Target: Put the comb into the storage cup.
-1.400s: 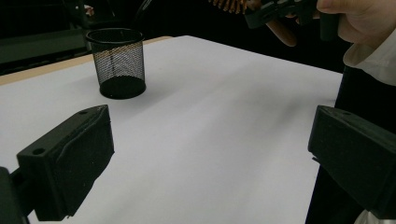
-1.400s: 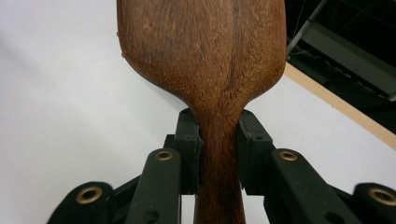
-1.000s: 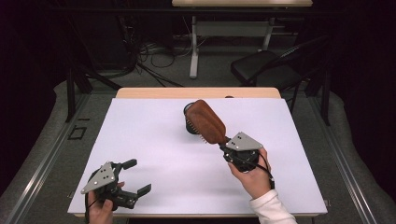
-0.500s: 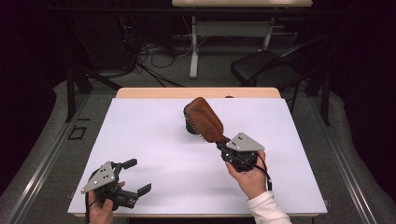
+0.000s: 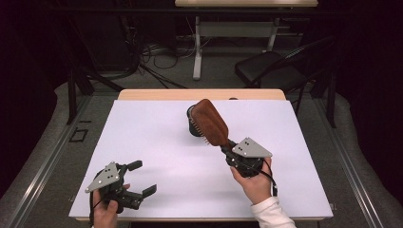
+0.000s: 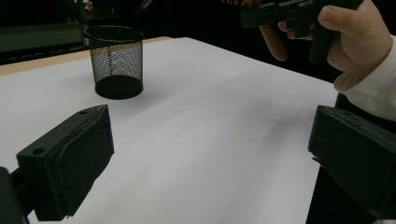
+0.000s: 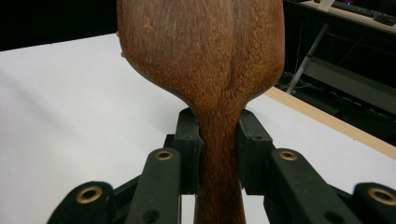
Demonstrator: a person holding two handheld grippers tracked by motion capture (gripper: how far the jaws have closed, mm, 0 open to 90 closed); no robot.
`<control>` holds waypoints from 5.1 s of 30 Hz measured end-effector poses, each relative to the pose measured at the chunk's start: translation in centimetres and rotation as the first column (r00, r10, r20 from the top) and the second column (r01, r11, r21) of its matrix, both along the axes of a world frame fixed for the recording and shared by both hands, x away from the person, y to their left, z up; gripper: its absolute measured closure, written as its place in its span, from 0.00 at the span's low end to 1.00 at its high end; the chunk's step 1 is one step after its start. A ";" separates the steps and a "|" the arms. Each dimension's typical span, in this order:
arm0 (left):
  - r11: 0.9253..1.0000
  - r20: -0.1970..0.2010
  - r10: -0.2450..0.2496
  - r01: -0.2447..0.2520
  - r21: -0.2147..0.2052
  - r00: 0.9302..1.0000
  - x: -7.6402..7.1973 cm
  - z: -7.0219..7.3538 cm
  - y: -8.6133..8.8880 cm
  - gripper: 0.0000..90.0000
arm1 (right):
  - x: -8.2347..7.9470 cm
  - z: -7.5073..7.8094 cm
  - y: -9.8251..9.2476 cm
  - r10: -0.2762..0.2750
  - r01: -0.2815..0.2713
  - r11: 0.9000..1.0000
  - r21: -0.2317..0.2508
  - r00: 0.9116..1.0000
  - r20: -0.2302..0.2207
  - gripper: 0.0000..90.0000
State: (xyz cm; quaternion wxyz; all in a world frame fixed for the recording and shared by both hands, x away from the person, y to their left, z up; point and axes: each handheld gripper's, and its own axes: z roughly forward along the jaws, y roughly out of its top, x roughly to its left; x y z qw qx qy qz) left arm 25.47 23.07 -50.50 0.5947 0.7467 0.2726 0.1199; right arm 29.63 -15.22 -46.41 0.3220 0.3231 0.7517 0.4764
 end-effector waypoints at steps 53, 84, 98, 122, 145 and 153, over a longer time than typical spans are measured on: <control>0.994 -0.133 0.037 -0.049 -0.093 0.990 5.1 6.0 -3.9 0.00 | -1.1 -0.5 0.7 -0.057 0.063 0.997 -0.051 0.991 0.124 0.81; 0.996 -0.190 -0.027 0.010 -0.088 0.981 8.0 10.1 -8.4 0.01 | -1.5 -0.7 1.2 -0.045 0.054 0.996 -0.064 0.989 0.141 0.81; 0.996 -0.209 -0.049 0.031 -0.087 0.977 8.9 11.0 -10.8 0.01 | -1.5 -0.7 1.3 -0.041 0.051 0.997 -0.063 0.988 0.148 0.81; 0.995 -0.283 -0.037 0.009 -0.100 0.958 10.3 11.4 -13.1 0.06 | -1.8 -0.6 1.6 -0.034 0.046 0.996 -0.070 0.985 0.169 0.81; 0.993 -0.332 -0.034 -0.006 -0.120 0.943 11.3 11.0 -14.0 0.18 | -2.0 -0.6 1.8 -0.026 0.039 0.997 -0.072 0.983 0.181 0.81; 0.992 -0.352 -0.051 0.007 -0.124 0.935 11.3 10.9 -14.2 0.28 | -2.0 -0.6 1.9 -0.023 0.037 0.997 -0.074 0.983 0.183 0.81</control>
